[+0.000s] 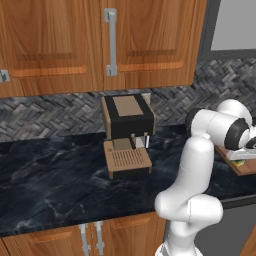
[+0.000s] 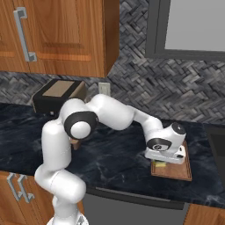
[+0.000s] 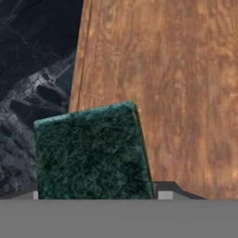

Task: Pick up the sponge from the counter and clean the cutting board by briefly scrubbing or pressing down on the cutting board. Once finished, release the sponge.

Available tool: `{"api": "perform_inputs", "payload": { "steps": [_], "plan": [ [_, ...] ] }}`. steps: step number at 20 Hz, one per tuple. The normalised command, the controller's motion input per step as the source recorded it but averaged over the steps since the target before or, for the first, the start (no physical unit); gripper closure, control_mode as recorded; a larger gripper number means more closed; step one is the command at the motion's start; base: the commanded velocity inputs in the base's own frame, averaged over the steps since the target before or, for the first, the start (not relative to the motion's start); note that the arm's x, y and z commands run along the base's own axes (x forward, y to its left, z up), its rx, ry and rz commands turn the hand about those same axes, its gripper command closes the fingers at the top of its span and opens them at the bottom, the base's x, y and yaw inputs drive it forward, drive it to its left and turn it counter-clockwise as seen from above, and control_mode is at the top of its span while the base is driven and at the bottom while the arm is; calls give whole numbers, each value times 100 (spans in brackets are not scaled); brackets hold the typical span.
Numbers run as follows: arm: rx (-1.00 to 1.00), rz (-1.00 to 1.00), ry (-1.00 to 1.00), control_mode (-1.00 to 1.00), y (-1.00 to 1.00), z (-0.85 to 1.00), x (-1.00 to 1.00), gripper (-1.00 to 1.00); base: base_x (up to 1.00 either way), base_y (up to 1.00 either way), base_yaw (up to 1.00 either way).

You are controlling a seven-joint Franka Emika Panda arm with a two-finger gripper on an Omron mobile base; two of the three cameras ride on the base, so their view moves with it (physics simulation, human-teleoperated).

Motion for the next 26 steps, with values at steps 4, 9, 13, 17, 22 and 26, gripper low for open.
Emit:
{"api": "perform_inputs", "payload": {
  "steps": [4,9,13,17,22,26],
  "plan": [
    [0,-2,0,-100,-32,-12,-4,100,0,0,0],
    [0,-2,0,-100,-38,-17,-3,100,0,0,0],
    [0,-1,0,-100,-48,-16,-22,100,0,0,0],
    [0,-1,0,-100,-40,-42,-36,100,0,0,0],
    [0,0,0,-100,-11,-85,-17,100,0,0,0],
    [0,0,-3,-100,-2,-8,13,100,0,0,0]
  ]
}}
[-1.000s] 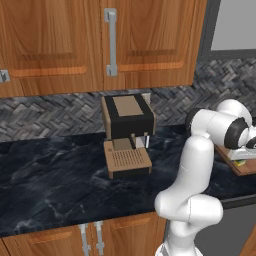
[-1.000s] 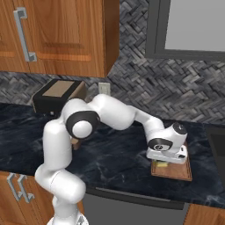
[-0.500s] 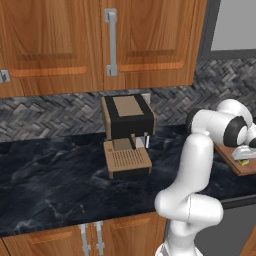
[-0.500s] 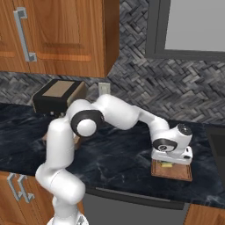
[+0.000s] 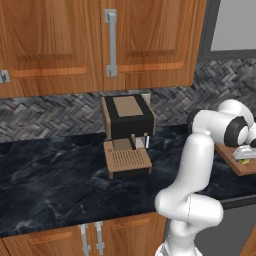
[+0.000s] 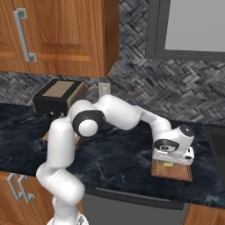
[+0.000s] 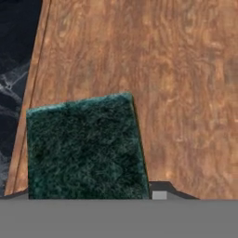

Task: Pick up the sponge from the counter and clean the cutting board by briefly scrubbing or pressing down on the cutting board. Once finished, release the sponge.

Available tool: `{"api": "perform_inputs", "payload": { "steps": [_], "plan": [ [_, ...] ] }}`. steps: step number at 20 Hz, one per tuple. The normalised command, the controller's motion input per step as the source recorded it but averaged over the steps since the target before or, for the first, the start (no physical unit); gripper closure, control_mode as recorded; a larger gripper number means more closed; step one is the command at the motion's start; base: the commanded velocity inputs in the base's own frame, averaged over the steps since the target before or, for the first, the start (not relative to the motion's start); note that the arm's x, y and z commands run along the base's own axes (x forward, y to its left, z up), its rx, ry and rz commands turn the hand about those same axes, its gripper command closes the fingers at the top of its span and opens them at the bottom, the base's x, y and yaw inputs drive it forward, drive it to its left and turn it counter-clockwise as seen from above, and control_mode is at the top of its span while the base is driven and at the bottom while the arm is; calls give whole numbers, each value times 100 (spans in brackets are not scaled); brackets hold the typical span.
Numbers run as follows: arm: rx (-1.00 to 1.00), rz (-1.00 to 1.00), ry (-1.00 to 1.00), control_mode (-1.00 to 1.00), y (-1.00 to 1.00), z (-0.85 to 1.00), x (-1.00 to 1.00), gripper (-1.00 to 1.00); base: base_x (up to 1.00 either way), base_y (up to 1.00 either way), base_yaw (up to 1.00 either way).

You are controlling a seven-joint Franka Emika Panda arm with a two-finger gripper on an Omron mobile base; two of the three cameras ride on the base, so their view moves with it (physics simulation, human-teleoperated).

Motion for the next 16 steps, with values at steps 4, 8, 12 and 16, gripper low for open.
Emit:
{"api": "perform_inputs", "payload": {
  "steps": [4,8,12,16],
  "plan": [
    [2,1,-5,-100,0,-6,57,100,0,0,0],
    [1,0,-2,-100,0,-26,39,100,0,0,0],
    [0,0,5,-100,17,-96,3,100,0,0,0],
    [0,0,9,-100,35,-89,-4,100,0,0,0]
  ]
}}
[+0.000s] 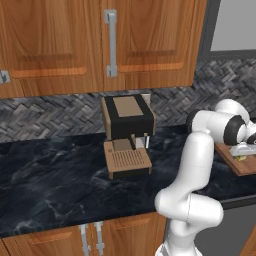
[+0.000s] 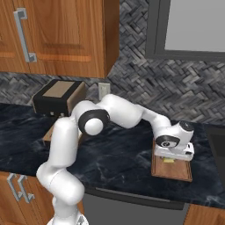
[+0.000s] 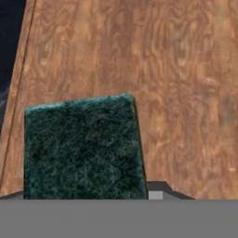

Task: Pick up the sponge from the counter and clean the cutting board by briefly scrubbing or pressing down on the cutting board. Once finished, release the sponge.

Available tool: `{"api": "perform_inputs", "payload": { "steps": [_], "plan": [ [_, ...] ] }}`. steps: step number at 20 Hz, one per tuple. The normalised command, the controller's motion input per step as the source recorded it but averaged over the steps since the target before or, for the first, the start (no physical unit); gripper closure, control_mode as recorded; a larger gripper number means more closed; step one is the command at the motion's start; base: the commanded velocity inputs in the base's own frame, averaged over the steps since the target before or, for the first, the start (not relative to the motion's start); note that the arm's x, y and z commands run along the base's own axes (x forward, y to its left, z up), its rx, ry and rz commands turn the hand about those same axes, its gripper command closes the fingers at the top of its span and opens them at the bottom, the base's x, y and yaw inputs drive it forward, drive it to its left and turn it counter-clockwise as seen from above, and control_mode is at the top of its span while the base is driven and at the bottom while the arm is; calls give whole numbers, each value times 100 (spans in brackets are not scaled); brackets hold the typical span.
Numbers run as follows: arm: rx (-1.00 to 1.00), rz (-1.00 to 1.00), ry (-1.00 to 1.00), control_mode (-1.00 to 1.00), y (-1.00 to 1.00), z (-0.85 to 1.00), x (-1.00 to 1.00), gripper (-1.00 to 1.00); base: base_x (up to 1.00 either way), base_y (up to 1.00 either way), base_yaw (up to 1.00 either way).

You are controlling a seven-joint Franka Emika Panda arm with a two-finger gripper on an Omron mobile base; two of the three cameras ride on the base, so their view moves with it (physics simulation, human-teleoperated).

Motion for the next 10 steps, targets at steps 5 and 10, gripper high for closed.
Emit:
{"api": "perform_inputs", "payload": {
  "steps": [5,10],
  "plan": [
    [0,2,-17,-100,17,0,33,100,0,0,0],
    [0,1,-10,-100,2,-20,25,100,0,0,0]
  ]
}}
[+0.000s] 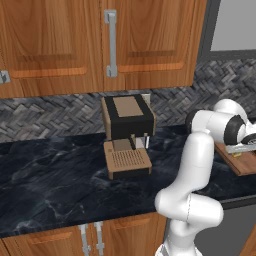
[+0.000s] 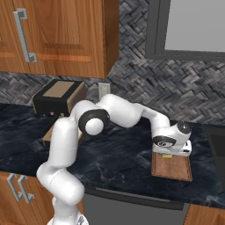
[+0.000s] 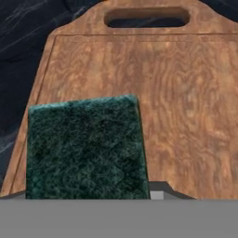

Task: Pick up the sponge from the counter and clean the cutting board by briefly scrubbing or pressing down on the cutting board. Once finished, release the sponge.

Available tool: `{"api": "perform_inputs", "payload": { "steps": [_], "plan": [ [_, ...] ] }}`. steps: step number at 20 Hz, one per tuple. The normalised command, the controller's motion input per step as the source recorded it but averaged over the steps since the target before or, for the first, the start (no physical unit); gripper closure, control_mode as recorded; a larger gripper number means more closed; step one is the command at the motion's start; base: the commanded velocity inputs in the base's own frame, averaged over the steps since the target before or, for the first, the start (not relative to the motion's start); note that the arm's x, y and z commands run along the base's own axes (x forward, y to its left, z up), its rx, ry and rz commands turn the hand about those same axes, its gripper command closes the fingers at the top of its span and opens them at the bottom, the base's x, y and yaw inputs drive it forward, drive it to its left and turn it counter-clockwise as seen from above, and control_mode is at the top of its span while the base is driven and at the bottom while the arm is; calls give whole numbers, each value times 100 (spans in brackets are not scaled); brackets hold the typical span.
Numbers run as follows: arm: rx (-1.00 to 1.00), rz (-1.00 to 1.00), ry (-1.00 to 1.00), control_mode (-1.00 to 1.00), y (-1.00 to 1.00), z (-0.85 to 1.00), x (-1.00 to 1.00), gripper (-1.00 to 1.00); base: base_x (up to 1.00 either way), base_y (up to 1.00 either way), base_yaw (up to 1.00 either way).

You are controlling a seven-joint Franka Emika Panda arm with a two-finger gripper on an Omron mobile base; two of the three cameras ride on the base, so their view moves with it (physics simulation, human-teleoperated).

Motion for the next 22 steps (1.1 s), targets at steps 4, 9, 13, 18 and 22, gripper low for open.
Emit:
{"api": "perform_inputs", "payload": {
  "steps": [4,9,13,18,22],
  "plan": [
    [0,3,2,-100,7,-97,4,100,0,0,0],
    [1,2,1,-100,2,-35,28,100,0,0,0],
    [2,1,0,-100,0,0,66,100,0,0,0],
    [1,0,0,-100,0,-25,46,100,0,0,0],
    [1,2,0,-100,0,-99,4,100,0,0,0]
  ]
}}
